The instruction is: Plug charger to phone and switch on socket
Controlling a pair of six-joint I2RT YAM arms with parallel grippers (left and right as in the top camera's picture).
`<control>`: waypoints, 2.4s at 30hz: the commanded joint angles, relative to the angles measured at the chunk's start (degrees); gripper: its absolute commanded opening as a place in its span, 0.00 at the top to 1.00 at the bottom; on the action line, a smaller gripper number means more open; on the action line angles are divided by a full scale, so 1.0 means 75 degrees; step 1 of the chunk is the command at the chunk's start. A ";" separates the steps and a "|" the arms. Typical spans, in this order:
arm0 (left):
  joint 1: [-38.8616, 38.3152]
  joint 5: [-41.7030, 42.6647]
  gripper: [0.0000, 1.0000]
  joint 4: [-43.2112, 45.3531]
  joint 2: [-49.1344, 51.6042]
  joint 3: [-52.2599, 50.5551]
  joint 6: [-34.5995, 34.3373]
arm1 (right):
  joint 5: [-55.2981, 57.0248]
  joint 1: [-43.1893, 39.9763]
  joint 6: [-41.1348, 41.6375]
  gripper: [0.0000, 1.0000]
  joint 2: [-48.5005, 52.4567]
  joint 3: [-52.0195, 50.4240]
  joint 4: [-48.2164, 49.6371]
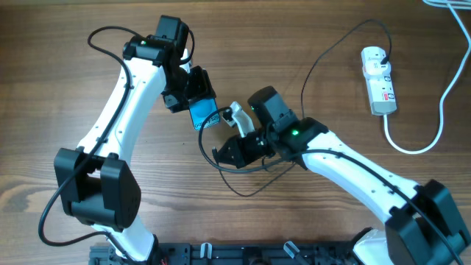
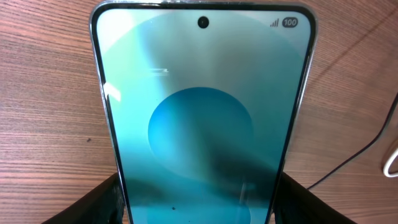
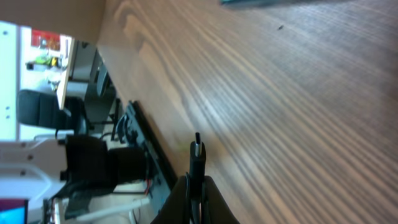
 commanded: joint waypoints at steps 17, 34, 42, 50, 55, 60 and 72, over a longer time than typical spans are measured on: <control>0.0032 0.0009 0.60 -0.0143 -0.0131 0.0152 0.0764 | -0.0810 -0.0391 0.1705 0.96 0.0761 0.0187 0.1711; 0.0032 0.0012 0.61 -0.0090 -0.0131 0.0152 0.0956 | -0.0361 -0.0224 0.1999 0.96 0.0825 0.0187 0.1684; 0.0032 0.0009 0.61 -0.0090 -0.0131 0.0152 0.0956 | -0.0265 -0.0224 0.2136 0.96 0.0860 0.0187 0.1964; 0.0032 0.0224 0.65 -0.0154 -0.0131 0.0152 0.0950 | 0.0901 -0.0291 0.0866 0.96 -0.0956 0.0187 -0.1617; -0.0385 0.0504 0.62 -0.0498 -0.0131 0.0152 0.0930 | 0.1859 -0.0291 0.0868 0.96 -0.2556 0.0184 -0.3348; -0.0557 0.1422 0.62 -0.0959 -0.0131 0.0152 0.0933 | 0.4016 -0.0291 0.1591 0.96 -0.2605 0.0114 -0.4389; -0.0554 0.2760 0.62 -0.1113 -0.0131 0.0152 0.0956 | 0.6487 -0.0478 0.4479 0.89 -0.0178 -0.0376 -0.3171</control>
